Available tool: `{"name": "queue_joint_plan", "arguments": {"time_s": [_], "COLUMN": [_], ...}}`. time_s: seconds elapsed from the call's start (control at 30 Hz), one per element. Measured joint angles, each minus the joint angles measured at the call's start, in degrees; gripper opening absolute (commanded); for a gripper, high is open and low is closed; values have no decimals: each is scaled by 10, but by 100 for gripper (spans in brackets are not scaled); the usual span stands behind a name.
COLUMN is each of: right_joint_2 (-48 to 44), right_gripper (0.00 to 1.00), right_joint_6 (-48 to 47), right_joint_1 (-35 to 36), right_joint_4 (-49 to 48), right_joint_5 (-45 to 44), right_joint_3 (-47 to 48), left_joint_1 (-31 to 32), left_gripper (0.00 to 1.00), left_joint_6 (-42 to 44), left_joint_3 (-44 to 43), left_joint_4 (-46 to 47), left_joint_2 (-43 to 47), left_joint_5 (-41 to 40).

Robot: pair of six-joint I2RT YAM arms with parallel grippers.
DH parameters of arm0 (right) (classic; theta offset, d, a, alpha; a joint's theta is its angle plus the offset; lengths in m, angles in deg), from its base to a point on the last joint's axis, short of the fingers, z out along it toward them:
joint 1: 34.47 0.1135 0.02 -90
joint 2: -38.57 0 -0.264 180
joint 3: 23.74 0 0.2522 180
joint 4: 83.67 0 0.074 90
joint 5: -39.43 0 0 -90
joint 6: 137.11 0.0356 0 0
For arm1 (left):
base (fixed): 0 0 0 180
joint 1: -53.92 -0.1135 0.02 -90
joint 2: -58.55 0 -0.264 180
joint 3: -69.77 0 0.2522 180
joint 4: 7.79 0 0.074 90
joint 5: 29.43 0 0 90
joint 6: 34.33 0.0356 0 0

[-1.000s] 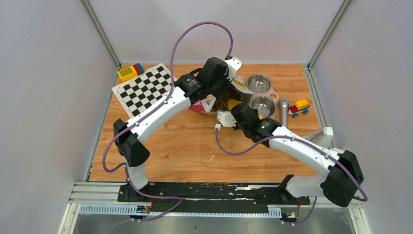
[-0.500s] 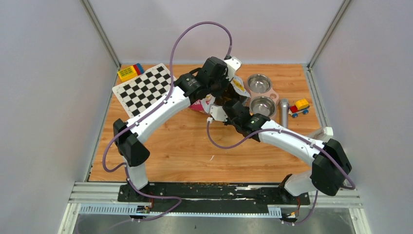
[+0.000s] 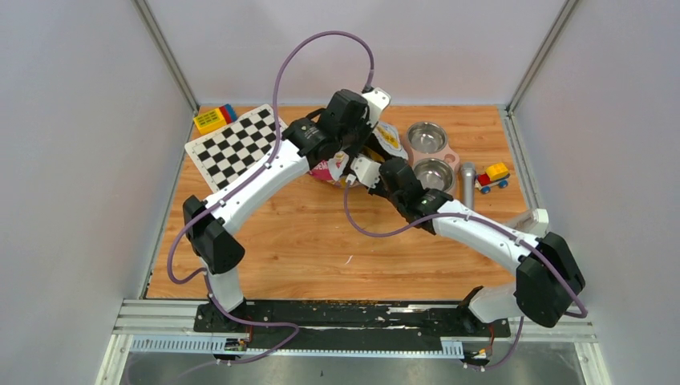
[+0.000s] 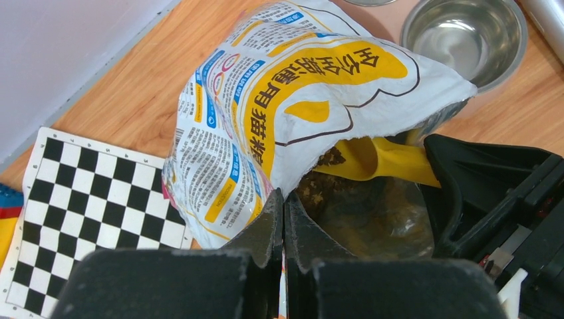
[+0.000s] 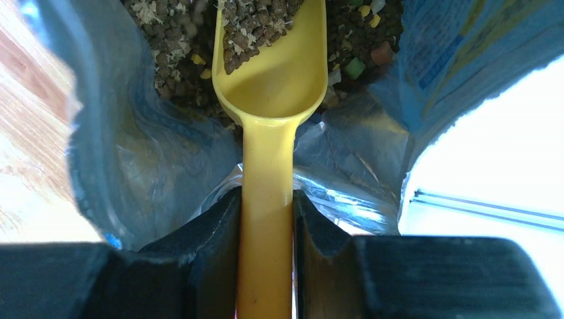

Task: Serve the pet food
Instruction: Collect the pet food from the pet food bag.

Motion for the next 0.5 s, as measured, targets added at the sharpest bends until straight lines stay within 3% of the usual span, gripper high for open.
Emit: {"name": "queue_joint_plan", "arguments": {"time_s": [0.5], "right_joint_2": [-41], "right_gripper": [0], "right_joint_6": [74], "right_joint_1": [-37], "right_joint_4": [-78], "right_joint_5": [56], "right_joint_3": [-40], "left_joint_1": [-37], "left_gripper": [0], "left_joint_6": [0], "left_joint_3": [14], "left_joint_4": [20], "left_joint_2": [16], "left_joint_5": [23]}}
